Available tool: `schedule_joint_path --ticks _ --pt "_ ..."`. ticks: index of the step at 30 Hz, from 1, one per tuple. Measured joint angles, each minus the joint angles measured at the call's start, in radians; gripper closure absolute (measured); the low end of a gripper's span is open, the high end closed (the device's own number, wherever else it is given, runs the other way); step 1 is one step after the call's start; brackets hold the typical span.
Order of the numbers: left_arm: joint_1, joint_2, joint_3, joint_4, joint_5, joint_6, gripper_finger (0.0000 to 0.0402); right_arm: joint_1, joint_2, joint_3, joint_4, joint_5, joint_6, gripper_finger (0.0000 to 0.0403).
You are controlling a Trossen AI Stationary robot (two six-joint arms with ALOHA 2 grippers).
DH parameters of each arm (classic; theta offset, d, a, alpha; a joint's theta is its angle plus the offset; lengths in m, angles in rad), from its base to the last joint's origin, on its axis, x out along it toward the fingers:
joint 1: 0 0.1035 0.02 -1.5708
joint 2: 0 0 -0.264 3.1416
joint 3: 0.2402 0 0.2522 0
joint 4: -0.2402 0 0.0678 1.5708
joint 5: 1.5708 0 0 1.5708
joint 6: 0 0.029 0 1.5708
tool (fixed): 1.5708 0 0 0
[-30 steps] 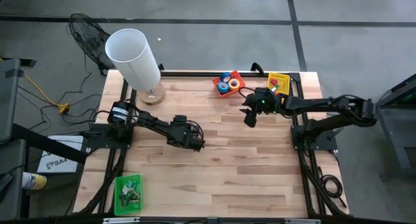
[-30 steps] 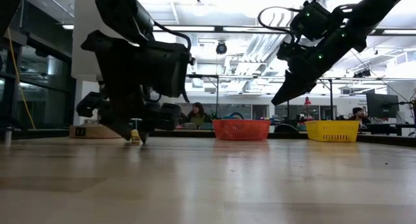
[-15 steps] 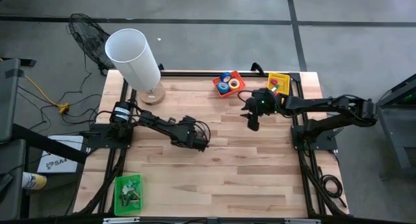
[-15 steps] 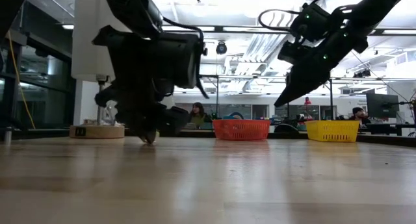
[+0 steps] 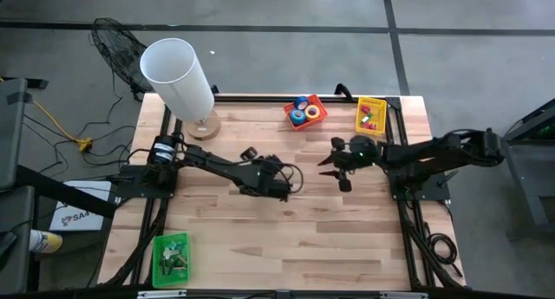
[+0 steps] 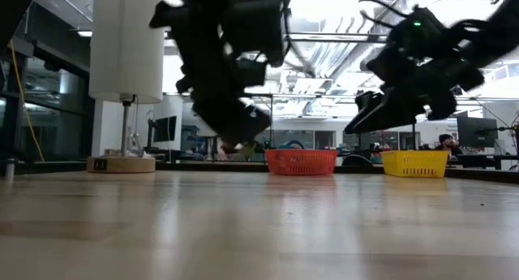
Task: Pick and place Stapler, Stapler remover, tape
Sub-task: Put the mini yellow stapler into the yellow bin
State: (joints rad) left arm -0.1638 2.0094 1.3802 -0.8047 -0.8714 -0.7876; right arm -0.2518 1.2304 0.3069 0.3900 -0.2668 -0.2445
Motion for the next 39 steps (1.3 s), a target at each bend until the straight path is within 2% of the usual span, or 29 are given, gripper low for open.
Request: schedule_joint_path --ticks 4,9,14,18,22,27,32,39 --pt "0.000 -0.001 0.081 0.012 -0.011 0.162 0.0327 0.037 0.000 -0.110 0.255 0.000 -0.005 0.0267" --pt "0.000 -0.002 0.141 0.160 0.006 0.424 0.0321 0.090 0.000 -0.192 0.499 0.005 -0.058 0.0267" --pt "0.000 -0.003 0.151 0.357 0.058 0.662 0.0329 0.139 0.000 -0.188 0.533 0.052 -0.133 0.0267" --pt "0.000 -0.003 0.151 0.473 0.103 0.794 0.0324 0.164 0.000 -0.168 0.519 0.080 -0.161 0.0267" --pt "0.000 -0.003 0.151 0.537 0.144 0.866 0.0322 0.174 0.000 -0.157 0.501 0.149 -0.188 0.0254" --pt "0.000 -0.004 0.151 0.545 0.160 0.887 0.0323 0.174 0.000 -0.157 0.497 0.262 -0.206 0.0198" --pt "0.000 -0.004 0.151 0.549 0.184 0.889 0.0323 0.174 0.000 -0.157 0.498 0.210 -0.211 0.0149" --pt "0.000 -0.004 0.151 0.575 0.215 0.931 0.0323 0.174 0.000 -0.156 0.532 0.191 -0.236 0.0156"
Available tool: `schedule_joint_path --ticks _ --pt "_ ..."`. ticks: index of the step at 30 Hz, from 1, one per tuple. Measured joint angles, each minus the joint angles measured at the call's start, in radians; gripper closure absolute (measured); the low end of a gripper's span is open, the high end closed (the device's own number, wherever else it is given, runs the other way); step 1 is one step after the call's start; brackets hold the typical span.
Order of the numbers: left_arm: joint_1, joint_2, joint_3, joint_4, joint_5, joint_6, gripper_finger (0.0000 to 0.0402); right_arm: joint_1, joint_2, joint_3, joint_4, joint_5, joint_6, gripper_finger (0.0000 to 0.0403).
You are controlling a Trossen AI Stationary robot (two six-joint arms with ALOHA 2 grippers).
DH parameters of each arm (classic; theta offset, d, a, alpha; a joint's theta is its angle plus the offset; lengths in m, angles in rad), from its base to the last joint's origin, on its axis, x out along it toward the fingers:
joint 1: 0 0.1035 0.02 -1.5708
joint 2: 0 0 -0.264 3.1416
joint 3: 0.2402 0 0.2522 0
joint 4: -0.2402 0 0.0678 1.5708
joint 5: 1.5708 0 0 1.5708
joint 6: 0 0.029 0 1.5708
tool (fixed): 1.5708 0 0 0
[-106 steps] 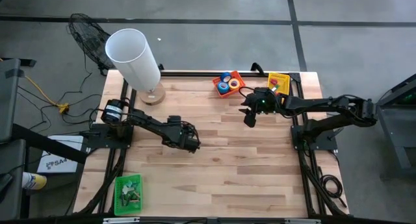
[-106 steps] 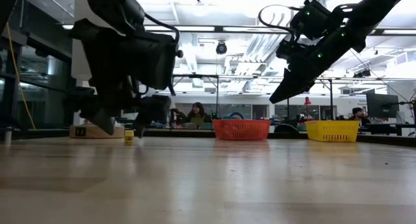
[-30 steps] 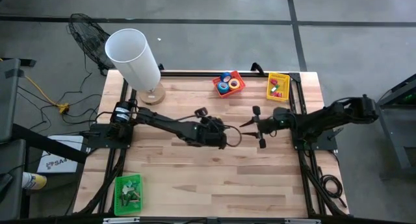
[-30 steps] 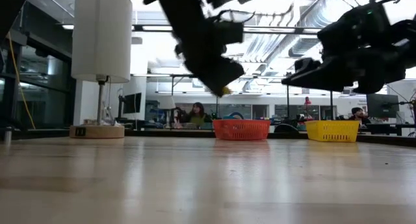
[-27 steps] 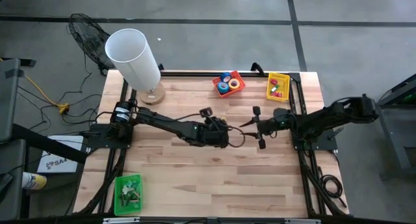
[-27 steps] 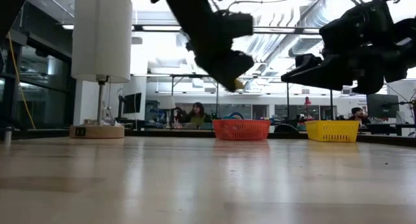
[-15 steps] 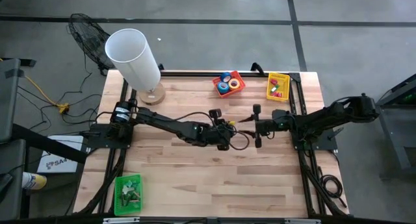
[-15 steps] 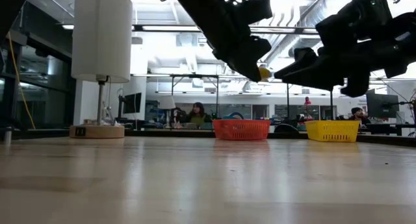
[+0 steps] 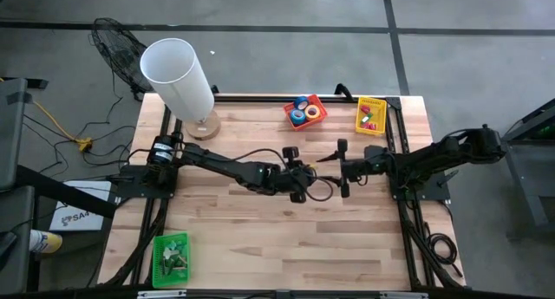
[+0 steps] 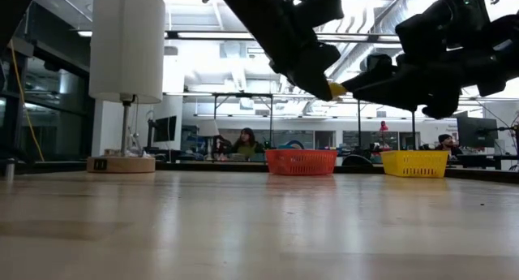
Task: Pick and place Stapler, Stapler remover, tape
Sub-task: Put the mini yellow stapler into the yellow bin
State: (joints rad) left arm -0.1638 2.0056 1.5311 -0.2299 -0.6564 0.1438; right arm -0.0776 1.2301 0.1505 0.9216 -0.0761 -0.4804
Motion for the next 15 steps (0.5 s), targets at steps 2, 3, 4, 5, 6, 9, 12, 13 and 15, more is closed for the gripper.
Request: schedule_joint_path --ticks 2,3,4,5,6,9,12,13,15 --pt "0.000 0.000 0.000 0.014 0.019 0.022 0.0323 0.000 0.000 0.000 0.016 -0.008 -0.002 0.0163" --pt "0.000 0.000 0.000 0.020 0.022 0.033 0.0323 0.000 0.000 0.000 0.021 -0.017 -0.001 0.0167" --pt "0.000 0.000 0.000 0.025 0.024 0.041 0.0323 0.000 0.000 0.000 0.025 -0.028 0.001 0.0171" --pt "0.000 0.000 0.000 0.028 0.027 0.048 0.0323 0.000 0.000 0.000 0.026 -0.039 0.001 0.0175" --pt "0.000 0.000 0.000 0.034 0.033 0.057 0.0323 0.000 0.000 0.000 0.026 -0.044 0.001 0.0178" --pt "0.000 0.000 0.000 0.067 0.050 0.087 0.0323 0.000 0.000 0.000 0.026 -0.049 0.002 0.0190" --pt "0.000 -0.001 0.000 0.095 0.057 0.113 0.0323 0.000 0.000 0.000 0.027 -0.050 0.003 0.0201" --pt "0.000 -0.001 0.000 0.105 0.066 0.121 0.0323 0.000 0.000 0.000 0.030 -0.050 0.003 0.0204" --pt "0.000 -0.001 0.000 0.116 0.073 0.136 0.0323 0.000 0.000 0.000 0.039 -0.050 0.004 0.0212"
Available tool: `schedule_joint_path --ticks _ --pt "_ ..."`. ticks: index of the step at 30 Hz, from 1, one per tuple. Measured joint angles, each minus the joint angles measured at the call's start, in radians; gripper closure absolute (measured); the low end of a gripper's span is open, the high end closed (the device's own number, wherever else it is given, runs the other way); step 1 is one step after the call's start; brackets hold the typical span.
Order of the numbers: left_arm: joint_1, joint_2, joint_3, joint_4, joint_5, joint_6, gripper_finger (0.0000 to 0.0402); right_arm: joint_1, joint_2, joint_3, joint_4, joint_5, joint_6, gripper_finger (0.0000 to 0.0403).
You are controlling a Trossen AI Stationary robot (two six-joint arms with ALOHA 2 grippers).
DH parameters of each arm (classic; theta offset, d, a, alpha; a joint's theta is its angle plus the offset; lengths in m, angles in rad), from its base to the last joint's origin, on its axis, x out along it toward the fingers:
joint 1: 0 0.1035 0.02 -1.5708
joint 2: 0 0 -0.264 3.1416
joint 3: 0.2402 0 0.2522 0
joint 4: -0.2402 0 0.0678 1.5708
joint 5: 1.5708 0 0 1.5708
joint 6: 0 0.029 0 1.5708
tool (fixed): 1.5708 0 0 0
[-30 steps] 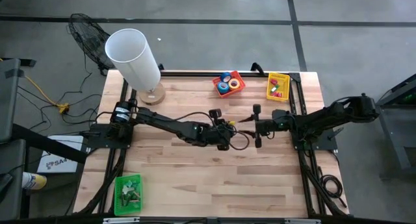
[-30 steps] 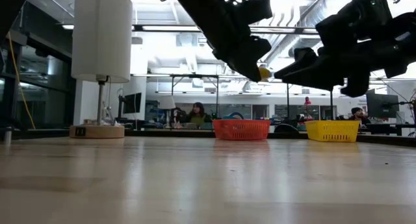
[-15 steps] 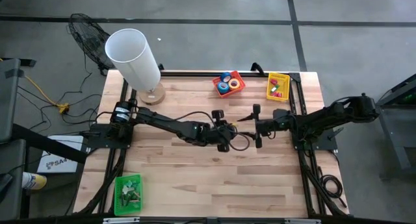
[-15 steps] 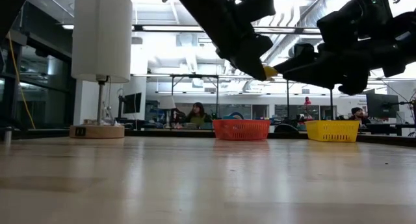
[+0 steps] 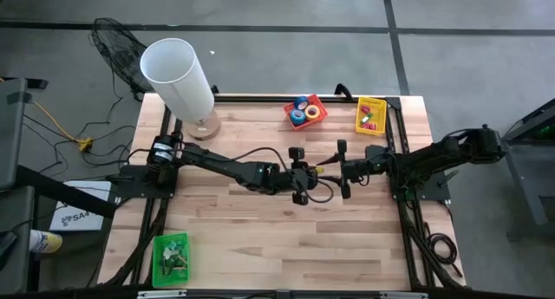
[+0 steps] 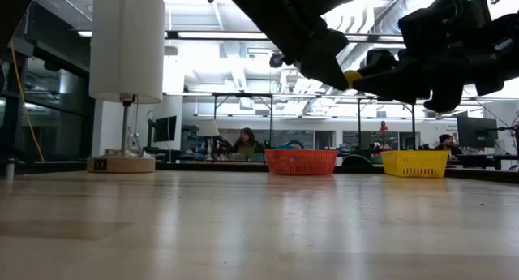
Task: Pick and place Stapler, Stapler remover, tape
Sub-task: Put the mini yellow stapler into the yellow bin
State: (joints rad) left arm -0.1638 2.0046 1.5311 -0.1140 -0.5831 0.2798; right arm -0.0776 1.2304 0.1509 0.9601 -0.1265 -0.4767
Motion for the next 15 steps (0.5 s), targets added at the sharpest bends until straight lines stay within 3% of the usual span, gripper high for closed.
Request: schedule_joint_path --ticks 15 --pt "0.000 0.000 0.000 0.000 0.000 -0.002 0.0323 0.000 0.000 0.000 0.010 0.000 0.003 0.0314"
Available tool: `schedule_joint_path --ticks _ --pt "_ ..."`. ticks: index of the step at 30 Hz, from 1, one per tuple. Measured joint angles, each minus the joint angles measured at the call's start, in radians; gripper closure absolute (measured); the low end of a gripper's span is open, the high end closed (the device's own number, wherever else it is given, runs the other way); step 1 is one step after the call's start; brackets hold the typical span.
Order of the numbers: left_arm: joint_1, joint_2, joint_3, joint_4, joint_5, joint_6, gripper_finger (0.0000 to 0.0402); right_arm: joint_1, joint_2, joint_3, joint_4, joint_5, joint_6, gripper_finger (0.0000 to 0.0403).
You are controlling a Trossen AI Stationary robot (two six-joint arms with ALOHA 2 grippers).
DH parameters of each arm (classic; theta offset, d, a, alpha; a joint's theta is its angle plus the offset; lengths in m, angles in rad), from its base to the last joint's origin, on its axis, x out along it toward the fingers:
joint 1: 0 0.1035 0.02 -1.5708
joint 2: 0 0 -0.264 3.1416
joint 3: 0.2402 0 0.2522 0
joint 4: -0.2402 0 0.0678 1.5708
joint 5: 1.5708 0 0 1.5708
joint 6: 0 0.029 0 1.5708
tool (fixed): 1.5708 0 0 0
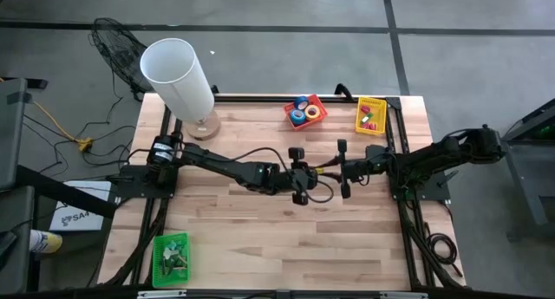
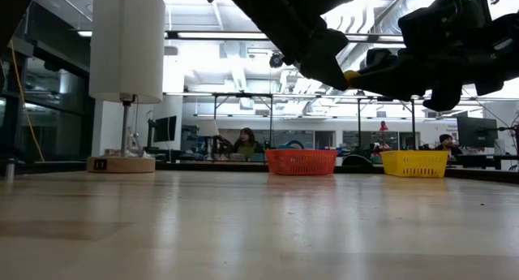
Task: Pick and place Stapler, Stapler remover, tape
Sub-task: Put the mini yellow stapler into the yellow bin
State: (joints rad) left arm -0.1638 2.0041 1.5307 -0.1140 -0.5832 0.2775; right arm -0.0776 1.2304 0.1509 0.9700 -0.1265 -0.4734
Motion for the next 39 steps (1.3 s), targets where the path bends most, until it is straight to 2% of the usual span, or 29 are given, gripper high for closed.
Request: schedule_joint_path --ticks 7,16,26,33,36,39 --pt "0.000 0.000 0.000 -0.001 -0.001 -0.005 0.0323 0.000 0.000 0.000 -0.001 0.000 0.007 0.0346" --pt "0.000 0.000 0.000 -0.001 -0.006 -0.008 0.0320 0.000 0.000 0.000 -0.004 0.003 0.028 0.0349" --pt "0.000 0.000 0.000 0.001 -0.011 0.008 0.0248 -0.001 0.000 0.000 -0.031 0.030 0.059 0.0349" --pt "0.000 -0.018 -0.001 -0.020 -0.016 0.056 0.0212 -0.001 0.000 0.000 -0.070 0.235 0.077 0.0349" --pt "0.000 -0.040 0.000 -0.068 -0.075 0.057 0.0209 -0.001 0.000 0.000 -0.076 0.408 0.115 0.0349" --pt "-0.002 -0.048 0.000 -0.111 -0.152 0.038 0.0209 -0.001 -0.008 0.000 -0.083 0.633 0.139 0.0348"
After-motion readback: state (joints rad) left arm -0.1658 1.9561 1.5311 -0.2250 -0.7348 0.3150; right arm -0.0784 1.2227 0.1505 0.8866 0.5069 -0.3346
